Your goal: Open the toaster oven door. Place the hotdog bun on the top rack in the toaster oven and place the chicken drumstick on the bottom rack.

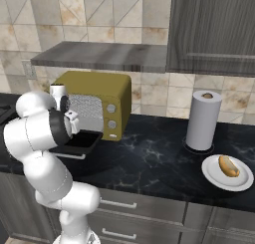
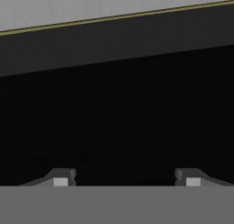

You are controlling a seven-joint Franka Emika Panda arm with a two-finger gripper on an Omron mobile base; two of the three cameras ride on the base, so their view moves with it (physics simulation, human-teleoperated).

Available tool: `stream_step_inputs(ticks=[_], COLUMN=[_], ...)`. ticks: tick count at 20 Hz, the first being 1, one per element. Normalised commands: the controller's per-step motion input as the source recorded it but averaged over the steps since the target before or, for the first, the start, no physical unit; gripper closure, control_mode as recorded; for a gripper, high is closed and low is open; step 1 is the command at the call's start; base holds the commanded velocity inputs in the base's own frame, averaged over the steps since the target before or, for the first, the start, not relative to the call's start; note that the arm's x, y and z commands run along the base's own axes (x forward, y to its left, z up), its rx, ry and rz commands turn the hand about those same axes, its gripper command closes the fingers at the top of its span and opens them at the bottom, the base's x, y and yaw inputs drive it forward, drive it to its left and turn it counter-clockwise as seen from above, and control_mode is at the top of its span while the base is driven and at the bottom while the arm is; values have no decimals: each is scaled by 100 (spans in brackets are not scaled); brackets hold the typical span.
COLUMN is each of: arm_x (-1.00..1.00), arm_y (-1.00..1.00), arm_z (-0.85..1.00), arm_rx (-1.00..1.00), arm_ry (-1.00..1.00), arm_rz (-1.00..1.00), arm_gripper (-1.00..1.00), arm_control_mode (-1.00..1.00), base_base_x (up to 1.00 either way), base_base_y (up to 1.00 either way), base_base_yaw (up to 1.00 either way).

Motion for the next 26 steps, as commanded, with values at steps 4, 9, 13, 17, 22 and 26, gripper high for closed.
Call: stream_step_inputs(ticks=[4, 9, 13, 17, 22, 26], arm_x=[-17, -9, -3, -1, 1, 13], arm_y=[0, 2, 13, 16, 20, 13], arm_z=[-48, 22, 36, 23, 10, 17], arm_rx=[0, 0, -7, -18, -25, -22], arm_ry=[-8, -9, -28, -39, -43, -32], arm_rz=[1, 4, 3, 4, 0, 0], arm_gripper=[-100, -100, -100, -100, -100, -100], arm_control_mode=[-100, -100, -100, -100, -100, -100], base_base_x=[0, 0, 0, 0, 0, 0], base_base_y=[0, 0, 0, 0, 0, 0], base_base_yaw=[0, 0, 0, 0, 0, 0])
